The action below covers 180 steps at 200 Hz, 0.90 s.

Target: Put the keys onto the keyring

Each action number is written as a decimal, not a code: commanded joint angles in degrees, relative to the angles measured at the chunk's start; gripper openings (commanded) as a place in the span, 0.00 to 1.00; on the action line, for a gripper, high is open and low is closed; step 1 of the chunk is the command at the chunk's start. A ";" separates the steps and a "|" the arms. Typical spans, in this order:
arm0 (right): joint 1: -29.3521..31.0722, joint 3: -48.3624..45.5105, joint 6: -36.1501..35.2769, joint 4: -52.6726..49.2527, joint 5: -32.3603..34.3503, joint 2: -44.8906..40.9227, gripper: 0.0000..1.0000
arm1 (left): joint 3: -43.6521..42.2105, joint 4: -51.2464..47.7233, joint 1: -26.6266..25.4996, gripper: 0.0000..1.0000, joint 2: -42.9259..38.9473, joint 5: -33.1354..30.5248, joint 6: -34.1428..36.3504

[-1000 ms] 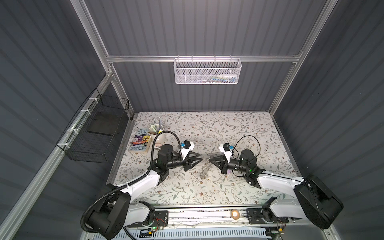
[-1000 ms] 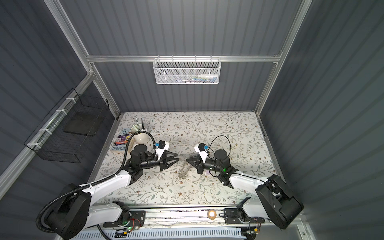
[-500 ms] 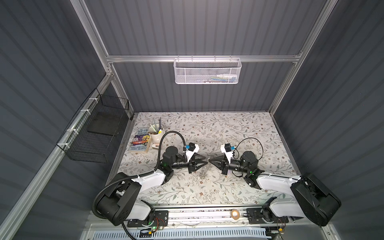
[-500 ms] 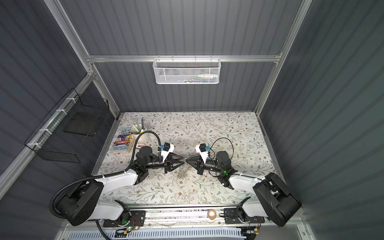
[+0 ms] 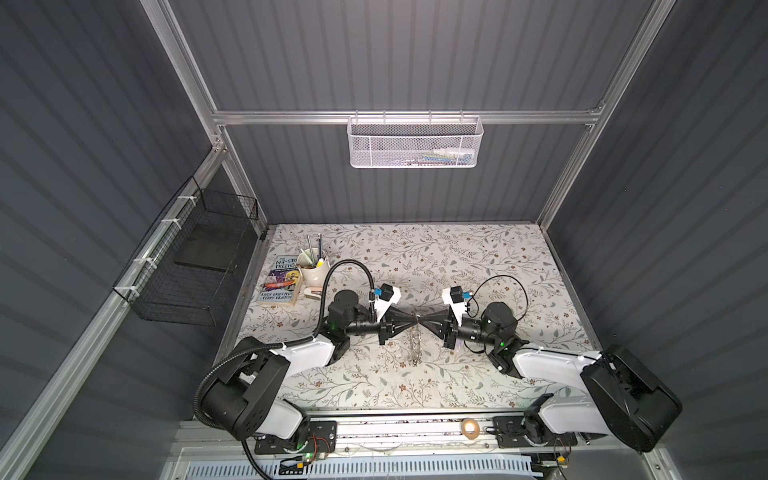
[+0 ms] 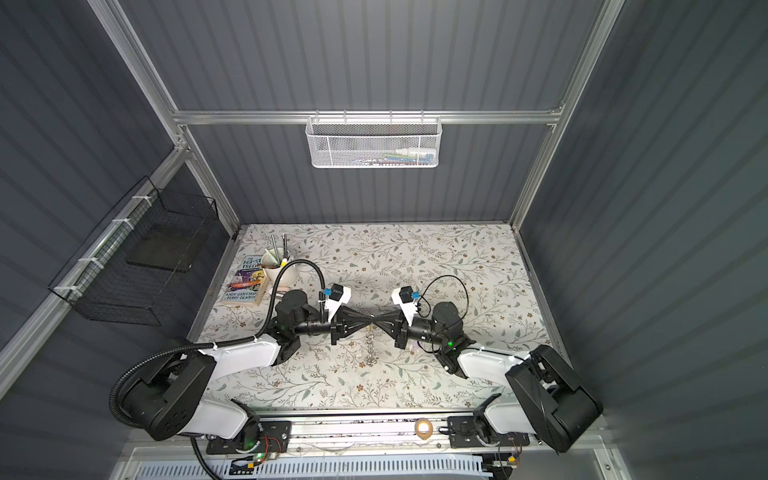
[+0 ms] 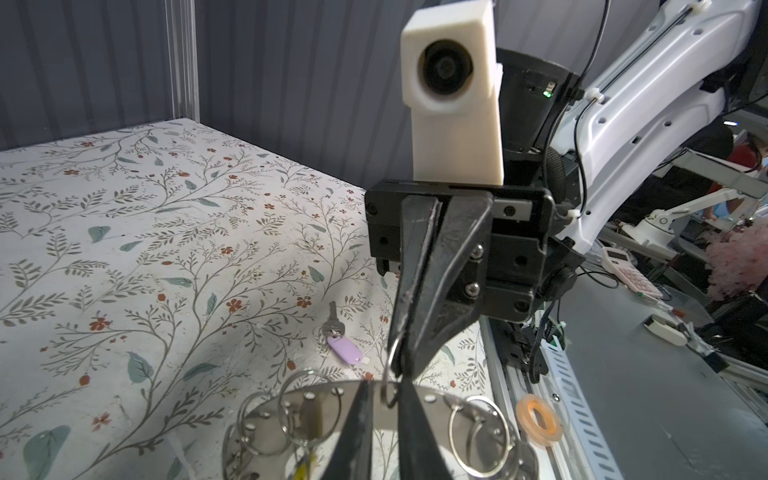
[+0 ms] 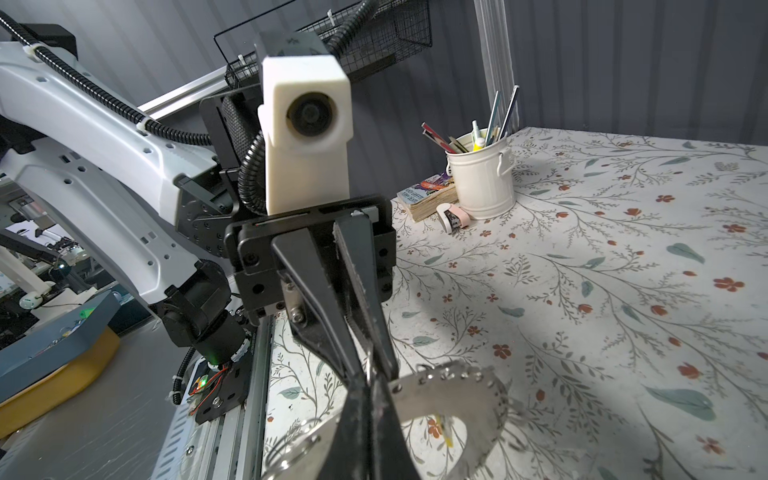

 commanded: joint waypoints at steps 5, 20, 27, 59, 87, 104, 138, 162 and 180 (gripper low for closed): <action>0.20 0.47 0.39 2.39 -1.86 0.34 0.00 | 1.39 1.58 -0.35 0.09 0.67 0.61 -0.42; 0.14 0.59 0.40 2.25 -1.99 0.54 0.00 | 1.54 1.68 -0.43 0.06 0.46 0.89 -0.78; 0.13 0.67 0.48 2.28 -2.12 0.61 0.00 | 1.58 1.64 -0.43 0.05 0.22 0.98 -0.99; 0.18 1.13 0.31 1.25 -2.39 0.97 0.00 | 1.83 0.62 -0.69 0.00 -0.99 1.07 -0.84; 0.18 1.13 -0.02 0.60 -2.09 0.57 0.00 | 2.48 -3.08 -0.78 0.00 -2.29 0.26 0.47; 0.14 1.13 -0.49 -0.28 -1.67 -0.10 0.00 | 4.10 -9.91 -0.78 0.00 -3.59 -1.08 3.19; -0.27 1.04 -1.10 -1.79 -0.91 -1.54 0.17 | 8.25 -25.41 -1.02 0.00 -5.81 -3.05 10.82; -1.27 0.56 0.01 -0.99 -1.02 -1.98 0.24 | 10.25 -32.24 -1.05 0.00 -7.50 -3.83 14.35; -2.12 0.02 0.92 0.03 -0.62 -2.46 0.32 | 12.56 -38.60 -1.05 0.00 -8.24 -4.55 17.31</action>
